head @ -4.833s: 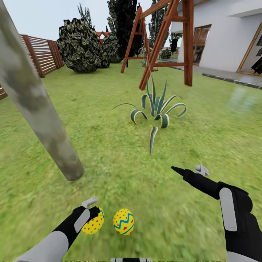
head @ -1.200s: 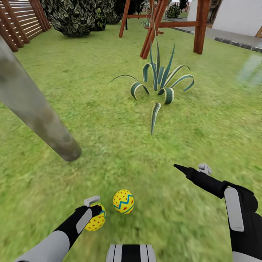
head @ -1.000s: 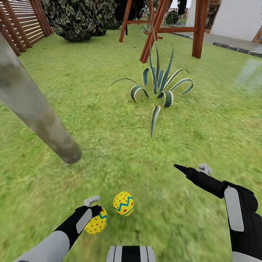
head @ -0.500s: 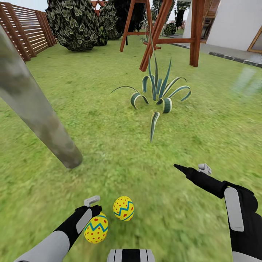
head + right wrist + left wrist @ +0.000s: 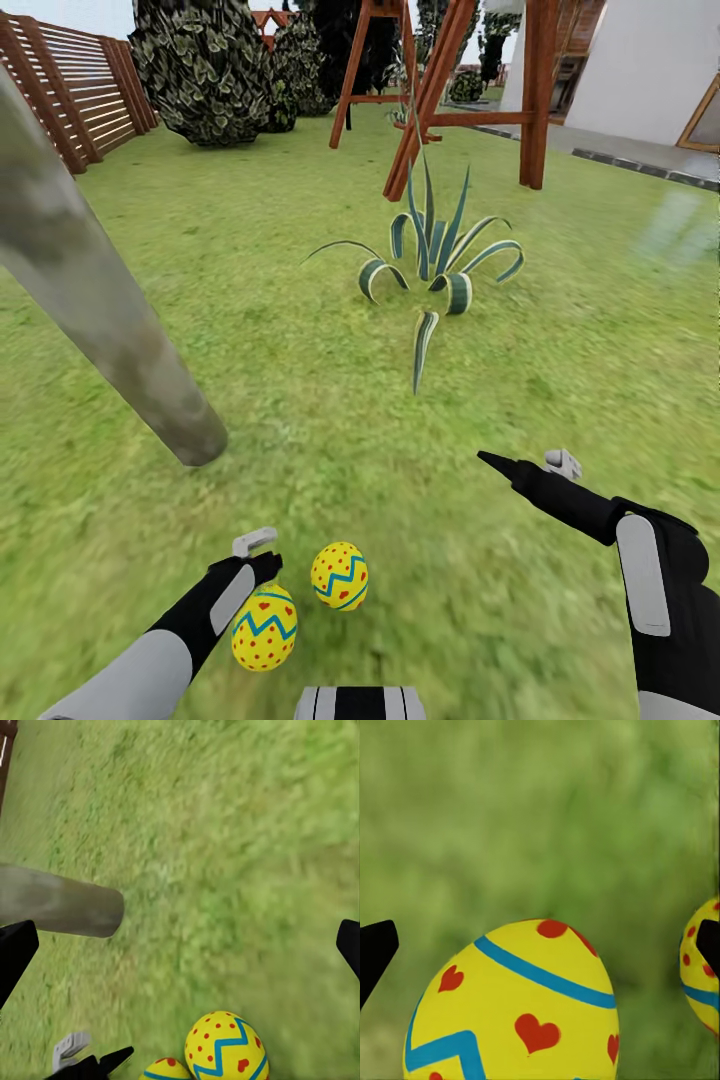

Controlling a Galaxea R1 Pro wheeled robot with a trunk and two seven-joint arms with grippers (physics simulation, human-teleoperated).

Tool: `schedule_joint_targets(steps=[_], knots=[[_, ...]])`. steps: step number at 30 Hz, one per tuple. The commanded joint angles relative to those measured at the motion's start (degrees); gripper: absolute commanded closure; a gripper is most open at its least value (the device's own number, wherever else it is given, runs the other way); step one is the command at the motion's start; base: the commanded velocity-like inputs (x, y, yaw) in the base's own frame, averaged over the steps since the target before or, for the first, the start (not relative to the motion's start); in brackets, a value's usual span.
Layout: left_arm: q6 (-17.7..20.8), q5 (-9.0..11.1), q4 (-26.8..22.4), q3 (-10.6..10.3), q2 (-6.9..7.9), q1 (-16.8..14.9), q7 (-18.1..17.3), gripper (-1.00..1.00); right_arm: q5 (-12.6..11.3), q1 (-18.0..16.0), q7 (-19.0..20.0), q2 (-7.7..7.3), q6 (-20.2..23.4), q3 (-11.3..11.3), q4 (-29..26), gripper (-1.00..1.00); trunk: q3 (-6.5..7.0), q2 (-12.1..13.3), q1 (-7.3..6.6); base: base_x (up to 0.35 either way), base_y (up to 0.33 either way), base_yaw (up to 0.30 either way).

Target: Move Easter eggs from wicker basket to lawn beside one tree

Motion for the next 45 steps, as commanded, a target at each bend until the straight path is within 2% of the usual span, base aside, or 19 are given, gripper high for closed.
schedule_joint_targets(steps=[1,7,16,31,45], knots=[[0.2,0.6,-0.2,-0.4,0.06,0.0,0.5,-1.0,0.5,0.0,0.6,0.01,0.2,-0.1,0.0,-1.0,0.18,0.0,-0.03,0.0,0.0,0.0],[0.6,0.7,-0.6,-0.2,0.07,0.0,0.5,-1.0,0.5,0.0,0.6,0.01,0.2,-0.1,0.0,-1.0,1.51,0.1,-0.19,0.0,0.0,0.0],[0.9,0.9,-0.7,0.1,0.06,0.0,2.8,-1.0,0.5,0.0,0.6,0.01,0.2,-0.1,0.0,-1.0,3.51,0.2,-0.42,0.0,0.0,0.0],[0.9,0.8,-0.7,0.1,0.06,0.0,3.2,-1.0,0.5,0.0,0.6,0.01,0.2,-0.1,0.0,-1.0,6.84,0.4,-0.81,-0.079,0.0,0.002],[0.5,0.7,-0.7,0.0,0.0,0.0,3.4,-1.0,0.5,0.0,0.6,0.08,0.2,0.0,0.0,-1.0,10.34,0.6,-1.17,-0.016,0.0,0.136]])
